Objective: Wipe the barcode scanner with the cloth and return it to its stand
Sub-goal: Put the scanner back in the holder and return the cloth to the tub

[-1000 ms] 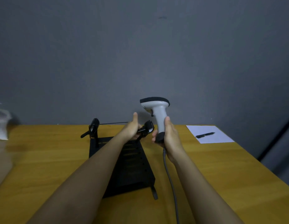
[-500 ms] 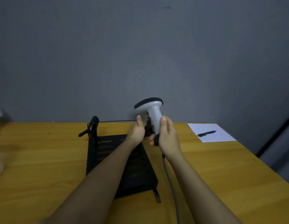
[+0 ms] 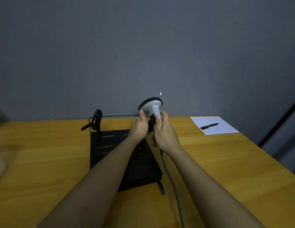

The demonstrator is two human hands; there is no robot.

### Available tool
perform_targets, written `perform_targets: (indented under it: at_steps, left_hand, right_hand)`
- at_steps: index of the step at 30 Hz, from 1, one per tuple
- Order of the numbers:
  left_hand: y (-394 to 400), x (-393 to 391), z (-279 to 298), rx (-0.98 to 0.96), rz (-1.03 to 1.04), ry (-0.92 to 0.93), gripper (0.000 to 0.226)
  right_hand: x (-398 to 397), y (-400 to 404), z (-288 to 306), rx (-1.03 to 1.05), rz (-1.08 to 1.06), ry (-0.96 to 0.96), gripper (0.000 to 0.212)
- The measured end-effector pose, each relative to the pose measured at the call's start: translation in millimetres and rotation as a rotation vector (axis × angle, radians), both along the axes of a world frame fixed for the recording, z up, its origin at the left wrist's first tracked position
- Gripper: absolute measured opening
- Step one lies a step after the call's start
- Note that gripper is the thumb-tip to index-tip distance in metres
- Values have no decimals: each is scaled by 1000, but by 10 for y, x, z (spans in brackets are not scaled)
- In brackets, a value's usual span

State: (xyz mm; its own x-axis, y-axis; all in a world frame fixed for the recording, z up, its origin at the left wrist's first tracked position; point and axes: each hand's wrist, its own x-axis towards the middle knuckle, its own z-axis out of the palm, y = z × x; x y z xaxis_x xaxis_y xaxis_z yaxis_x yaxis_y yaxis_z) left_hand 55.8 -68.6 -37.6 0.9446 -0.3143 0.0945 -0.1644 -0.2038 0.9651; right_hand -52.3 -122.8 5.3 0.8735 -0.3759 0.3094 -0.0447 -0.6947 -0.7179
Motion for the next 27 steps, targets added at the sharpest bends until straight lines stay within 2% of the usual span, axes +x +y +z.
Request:
perform_targets:
  at_steps: [8,13,15,17,19,22,25,27]
  left_hand:
    - [291,-132,334,325,48,-116,65]
    - [590,-395,572,506,116,-165,44]
    - [787,-533,648,553,122,-188,36]
    - [1055,-704,732,604,125,-222,31]
    - [1380,-904,805,653,139,-246,28]
    - [1907,-1273,841,723,166,-279,30]
    - [2411,-1649,739,750,180,-272,30]
    - [2683,-1889,633,744,179,-228,31]
  right_hand:
    - [-82,-11,153,-45,71,182,51]
    - [-281,111,272,-86,-32,261,52]
    - [-399,221,309,-200,-118,215,55]
    - [-556,431,364,-317,-107,93,56]
    - [-736,703,398,-360,4,13,55]
    - [-1012,1087,358,-388,196,80,51]
    - [-1287,1369,250,-400,477,261,41]
    - [-1456,1504,159,-425,634,483,55]
